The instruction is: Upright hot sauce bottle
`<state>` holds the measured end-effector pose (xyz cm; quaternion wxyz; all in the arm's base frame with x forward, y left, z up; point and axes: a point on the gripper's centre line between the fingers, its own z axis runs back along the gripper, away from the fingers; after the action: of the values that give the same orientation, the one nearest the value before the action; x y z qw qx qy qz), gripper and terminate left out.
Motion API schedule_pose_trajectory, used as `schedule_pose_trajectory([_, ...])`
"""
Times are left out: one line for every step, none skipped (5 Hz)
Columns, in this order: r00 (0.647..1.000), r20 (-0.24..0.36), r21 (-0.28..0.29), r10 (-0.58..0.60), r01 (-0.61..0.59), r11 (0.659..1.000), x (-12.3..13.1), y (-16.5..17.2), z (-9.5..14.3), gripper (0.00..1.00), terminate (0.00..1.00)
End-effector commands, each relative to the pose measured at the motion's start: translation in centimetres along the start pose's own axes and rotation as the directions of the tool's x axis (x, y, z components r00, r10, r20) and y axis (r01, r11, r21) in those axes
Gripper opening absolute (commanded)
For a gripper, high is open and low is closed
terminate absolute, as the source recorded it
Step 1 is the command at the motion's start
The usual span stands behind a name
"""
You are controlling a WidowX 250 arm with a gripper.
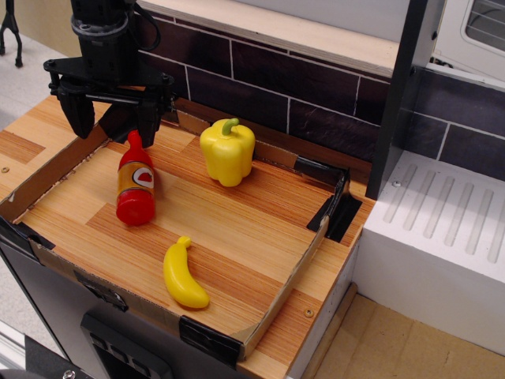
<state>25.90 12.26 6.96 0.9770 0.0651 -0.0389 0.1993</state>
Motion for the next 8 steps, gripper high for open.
schedule_pose_trajectory([1.0, 0.0, 0.0, 0.0, 0.0, 1.0, 0.0, 0.0, 0.0, 1.0, 0.0])
schedule_pose_trajectory([0.985, -0.153, -0.035, 0.084, -0.09, 0.995, 1.5, 0.7, -0.1, 1.0, 0.0])
schedule_pose_trajectory([0.965, -0.219, -0.033, 0.144, -0.155, 0.987, 2.8, 1.5, -0.8, 1.0, 0.0])
schedule_pose_trajectory([0.96, -0.214, -0.04, 0.178, -0.191, 0.981, 3.8, 1.7, -1.6, 1.0, 0.0])
schedule_pose_trajectory([0.971, -0.167, -0.037, 0.169, -0.177, 0.983, 4.1, 1.6, -2.8, 1.0, 0.0])
schedule_pose_trajectory([0.973, -0.167, -0.071, 0.159, -0.172, 0.982, 3.9, 1.1, -3.5, 1.0, 0.0])
schedule_pose_trajectory([0.979, -0.134, -0.081, 0.153, -0.165, 0.983, 3.6, 0.6, -3.8, 1.0, 0.0])
schedule_pose_trajectory([0.981, -0.09, -0.072, 0.169, -0.176, 0.982, 3.6, 0.1, -4.8, 1.0, 0.0])
